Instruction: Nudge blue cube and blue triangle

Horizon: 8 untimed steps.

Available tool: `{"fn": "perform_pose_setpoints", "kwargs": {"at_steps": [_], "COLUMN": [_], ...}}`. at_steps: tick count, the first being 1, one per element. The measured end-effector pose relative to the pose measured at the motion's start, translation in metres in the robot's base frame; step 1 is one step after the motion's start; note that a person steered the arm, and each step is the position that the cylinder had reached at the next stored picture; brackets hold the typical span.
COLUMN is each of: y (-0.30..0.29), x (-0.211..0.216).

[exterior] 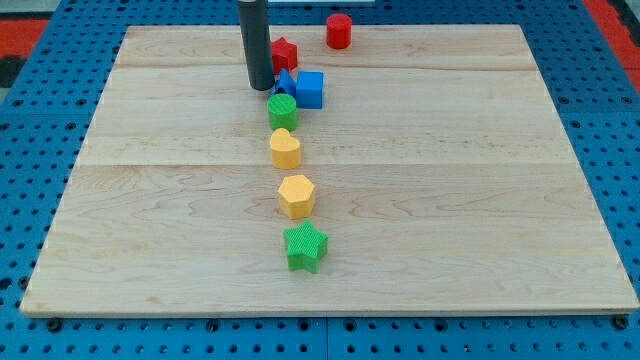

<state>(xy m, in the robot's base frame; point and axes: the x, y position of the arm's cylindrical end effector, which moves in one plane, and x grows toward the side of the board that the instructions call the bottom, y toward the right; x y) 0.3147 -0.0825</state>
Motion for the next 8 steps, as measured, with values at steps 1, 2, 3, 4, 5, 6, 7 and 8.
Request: {"fn": "perform_pose_setpoints", "kwargs": {"at_steps": [1, 2, 3, 4, 5, 6, 7, 8], "y": [-0.018, -0.012, -0.009, -0.009, -0.004, 0.001, 0.029, 0.041], "x": [0.027, 0.026, 0.018, 0.000, -0.005, -0.005, -0.005, -0.005]}}
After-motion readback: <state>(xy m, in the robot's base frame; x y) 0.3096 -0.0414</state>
